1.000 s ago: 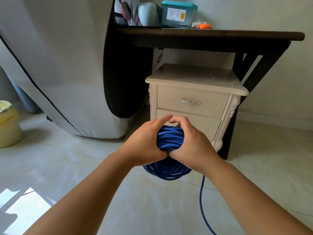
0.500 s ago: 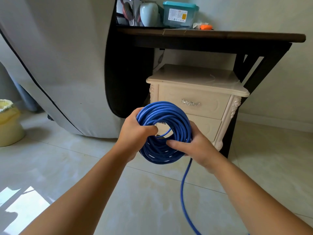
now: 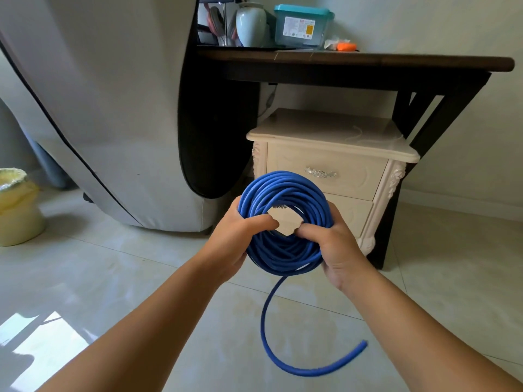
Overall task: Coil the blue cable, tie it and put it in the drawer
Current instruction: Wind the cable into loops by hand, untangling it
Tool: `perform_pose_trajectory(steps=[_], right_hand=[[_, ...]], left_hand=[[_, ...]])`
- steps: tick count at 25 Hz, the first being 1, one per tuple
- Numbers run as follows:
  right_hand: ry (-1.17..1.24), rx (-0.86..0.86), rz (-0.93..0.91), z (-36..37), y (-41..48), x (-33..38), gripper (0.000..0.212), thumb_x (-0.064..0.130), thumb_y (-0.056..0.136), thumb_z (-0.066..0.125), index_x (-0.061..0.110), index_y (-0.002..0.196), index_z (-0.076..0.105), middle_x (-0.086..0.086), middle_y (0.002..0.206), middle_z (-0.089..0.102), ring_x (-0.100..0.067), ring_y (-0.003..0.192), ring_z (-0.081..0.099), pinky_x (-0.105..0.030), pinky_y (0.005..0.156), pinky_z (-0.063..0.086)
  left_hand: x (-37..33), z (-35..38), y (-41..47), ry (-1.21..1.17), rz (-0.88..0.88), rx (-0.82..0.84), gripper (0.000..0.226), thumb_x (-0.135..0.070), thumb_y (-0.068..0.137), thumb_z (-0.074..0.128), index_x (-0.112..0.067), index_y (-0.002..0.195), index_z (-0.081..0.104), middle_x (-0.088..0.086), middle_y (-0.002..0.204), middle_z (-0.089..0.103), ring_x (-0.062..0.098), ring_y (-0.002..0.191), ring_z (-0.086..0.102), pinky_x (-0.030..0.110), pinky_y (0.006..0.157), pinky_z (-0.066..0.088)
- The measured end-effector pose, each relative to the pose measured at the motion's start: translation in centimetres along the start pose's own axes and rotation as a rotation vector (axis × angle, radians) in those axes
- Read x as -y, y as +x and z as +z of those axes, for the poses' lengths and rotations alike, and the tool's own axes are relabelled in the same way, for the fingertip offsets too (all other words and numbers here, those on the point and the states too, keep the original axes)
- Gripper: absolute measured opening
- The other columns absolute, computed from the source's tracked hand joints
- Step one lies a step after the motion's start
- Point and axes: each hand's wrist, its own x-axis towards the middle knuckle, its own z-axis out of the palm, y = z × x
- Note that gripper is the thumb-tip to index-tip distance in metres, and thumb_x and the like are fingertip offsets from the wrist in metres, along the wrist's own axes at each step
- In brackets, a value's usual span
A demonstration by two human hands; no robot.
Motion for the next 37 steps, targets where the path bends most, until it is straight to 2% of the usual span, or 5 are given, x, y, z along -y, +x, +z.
perform_pose_trajectory(steps=[6,11,21,26,37], right_hand=[[-0.639,0.103,-0.273,-1.1,-0.2,2.4,0.066,-0.002,0.069,0.072,0.043,0.112,0.051,0.01,0.108,0.058,-0.01,0.092,0.061,-0.023,0.07,0.051],[-1.091,0.307,-0.433,-0.4,-0.7,2.2,0.069,0.008,0.07,0.074,0.041,0.125,0.048,0.014,0.106,0.043,-0.008,0.095,0.049,-0.024,0.075,0.047],[-0.451,0.27,-0.19,-1.7,-0.7,2.3,0.069,0.013,0.08,0.079,0.042,0.134,0.048,0.017,0.117,0.066,-0.003,0.107,0.064,-0.027,0.093,0.052],[-0.1,0.187,-0.054,0.0,-1.1,0.8,0.036,0.027,0.077,0.075,0.04,0.11,0.065,-0.001,0.109,0.07,-0.02,0.104,0.068,-0.048,0.095,0.053],[0.284,-0.113,0.083,2.5,-0.8,-0.1,0.035,0.035,0.076,0.072,0.023,0.109,0.069,-0.007,0.103,0.07,-0.035,0.108,0.066,-0.054,0.095,0.053]], left_hand=[[-2.3,-2.4,-0.4,0.484,-0.016,0.108,0.113,-0.039,0.062,0.088,-0.043,0.153,0.021,-0.016,0.15,0.039,0.004,0.13,0.047,0.03,0.106,0.043],[-0.8,0.0,-0.3,0.975,0.208,0.187,0.102,-0.03,0.067,0.088,-0.036,0.15,0.028,-0.016,0.127,0.055,0.004,0.107,0.06,0.02,0.086,0.056],[-1.0,-0.4,-0.4,0.399,0.083,-0.165,0.046,-0.005,0.062,0.08,-0.021,0.102,0.065,0.003,0.085,0.072,0.02,0.072,0.07,0.035,0.069,0.059],[-1.2,-1.1,0.2,0.026,-0.012,-0.235,0.026,0.003,0.072,0.07,-0.006,0.096,0.064,0.017,0.079,0.06,0.029,0.07,0.06,0.04,0.067,0.052],[-0.3,1.6,-0.5,-0.248,-0.081,-0.327,0.025,-0.009,0.078,0.069,-0.004,0.102,0.063,0.008,0.074,0.054,0.024,0.07,0.055,0.042,0.073,0.05]])
